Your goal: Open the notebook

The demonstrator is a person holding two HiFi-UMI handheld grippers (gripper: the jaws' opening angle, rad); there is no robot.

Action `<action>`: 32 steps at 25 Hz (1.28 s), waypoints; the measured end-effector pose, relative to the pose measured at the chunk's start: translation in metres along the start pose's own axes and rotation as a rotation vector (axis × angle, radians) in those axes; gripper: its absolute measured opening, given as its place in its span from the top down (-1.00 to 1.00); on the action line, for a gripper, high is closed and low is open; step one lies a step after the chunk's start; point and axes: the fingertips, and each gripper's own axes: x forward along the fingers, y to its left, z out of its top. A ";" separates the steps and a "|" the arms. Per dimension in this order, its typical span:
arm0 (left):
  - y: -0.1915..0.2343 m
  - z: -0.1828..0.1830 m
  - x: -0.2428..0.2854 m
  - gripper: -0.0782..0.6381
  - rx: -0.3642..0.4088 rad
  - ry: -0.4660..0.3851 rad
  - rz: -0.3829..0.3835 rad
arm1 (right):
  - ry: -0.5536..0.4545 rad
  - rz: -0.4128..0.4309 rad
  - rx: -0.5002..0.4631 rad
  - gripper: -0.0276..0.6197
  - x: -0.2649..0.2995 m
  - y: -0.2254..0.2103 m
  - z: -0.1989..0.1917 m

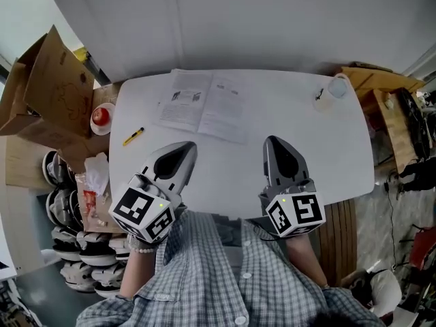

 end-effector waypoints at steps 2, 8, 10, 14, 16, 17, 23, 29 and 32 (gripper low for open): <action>-0.002 -0.001 -0.002 0.76 0.008 0.005 0.001 | 0.001 0.008 -0.002 0.85 0.000 0.002 -0.001; -0.004 0.001 -0.005 0.76 0.027 0.009 0.003 | 0.024 0.016 -0.003 0.85 -0.002 0.007 -0.006; -0.008 0.001 -0.004 0.76 0.039 0.016 -0.006 | 0.031 0.014 0.000 0.85 -0.003 0.007 -0.008; -0.011 0.002 -0.002 0.76 0.038 0.014 -0.019 | 0.033 0.012 -0.001 0.85 -0.005 0.006 -0.009; -0.013 0.002 -0.002 0.76 0.039 0.012 -0.024 | 0.036 0.009 -0.002 0.85 -0.006 0.006 -0.010; -0.013 0.002 -0.002 0.76 0.040 0.011 -0.026 | 0.037 0.007 -0.002 0.85 -0.007 0.006 -0.010; -0.018 0.002 -0.001 0.76 0.042 0.013 -0.043 | 0.040 0.005 -0.007 0.85 -0.010 0.008 -0.012; -0.019 0.002 -0.001 0.76 0.041 0.013 -0.048 | 0.046 0.014 -0.007 0.85 -0.011 0.010 -0.013; -0.021 0.002 -0.001 0.76 0.042 0.014 -0.047 | 0.048 0.022 -0.001 0.85 -0.011 0.011 -0.014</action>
